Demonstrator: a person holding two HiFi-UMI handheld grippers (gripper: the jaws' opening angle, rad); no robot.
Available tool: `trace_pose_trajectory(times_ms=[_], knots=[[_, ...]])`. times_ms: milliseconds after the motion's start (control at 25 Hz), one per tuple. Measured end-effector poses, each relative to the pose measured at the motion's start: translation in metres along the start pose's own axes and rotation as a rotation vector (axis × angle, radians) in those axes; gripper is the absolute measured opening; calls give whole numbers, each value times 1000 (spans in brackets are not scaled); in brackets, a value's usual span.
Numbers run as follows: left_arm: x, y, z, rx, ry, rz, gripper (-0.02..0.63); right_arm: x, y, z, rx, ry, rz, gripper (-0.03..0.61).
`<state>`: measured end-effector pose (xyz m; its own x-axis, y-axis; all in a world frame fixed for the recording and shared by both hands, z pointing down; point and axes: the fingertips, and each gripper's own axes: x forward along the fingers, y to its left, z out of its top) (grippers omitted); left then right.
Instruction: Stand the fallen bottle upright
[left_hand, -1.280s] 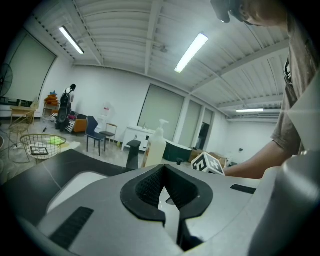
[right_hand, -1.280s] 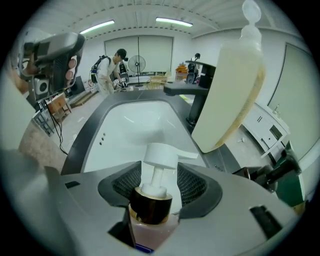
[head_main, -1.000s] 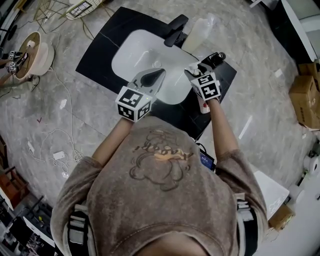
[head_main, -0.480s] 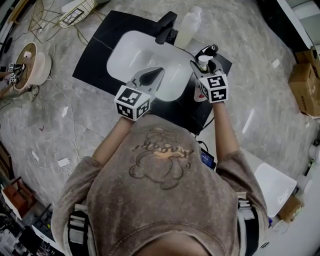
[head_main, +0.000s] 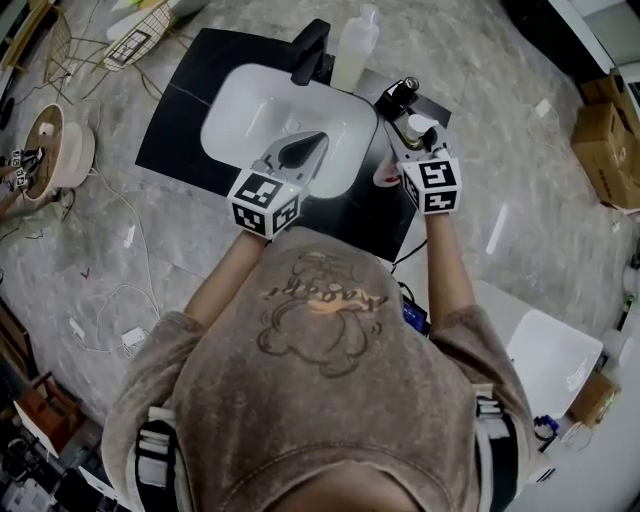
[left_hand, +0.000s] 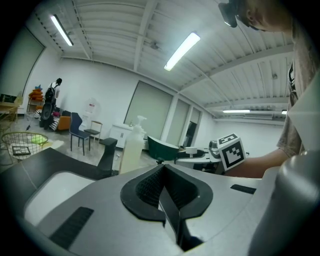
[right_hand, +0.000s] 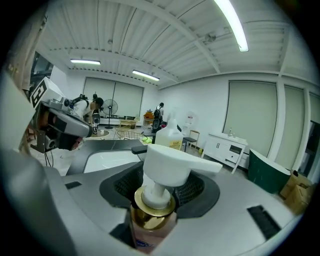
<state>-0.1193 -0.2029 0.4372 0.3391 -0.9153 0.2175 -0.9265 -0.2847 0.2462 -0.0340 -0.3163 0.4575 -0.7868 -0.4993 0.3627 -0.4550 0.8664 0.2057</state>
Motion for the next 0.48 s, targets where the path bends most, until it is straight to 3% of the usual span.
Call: trace_pose_trajectory(times_ms=[480], knots=[[17,-27,-7,-1,20,-66,18,-33,4,-6,5,-33,-41,200]])
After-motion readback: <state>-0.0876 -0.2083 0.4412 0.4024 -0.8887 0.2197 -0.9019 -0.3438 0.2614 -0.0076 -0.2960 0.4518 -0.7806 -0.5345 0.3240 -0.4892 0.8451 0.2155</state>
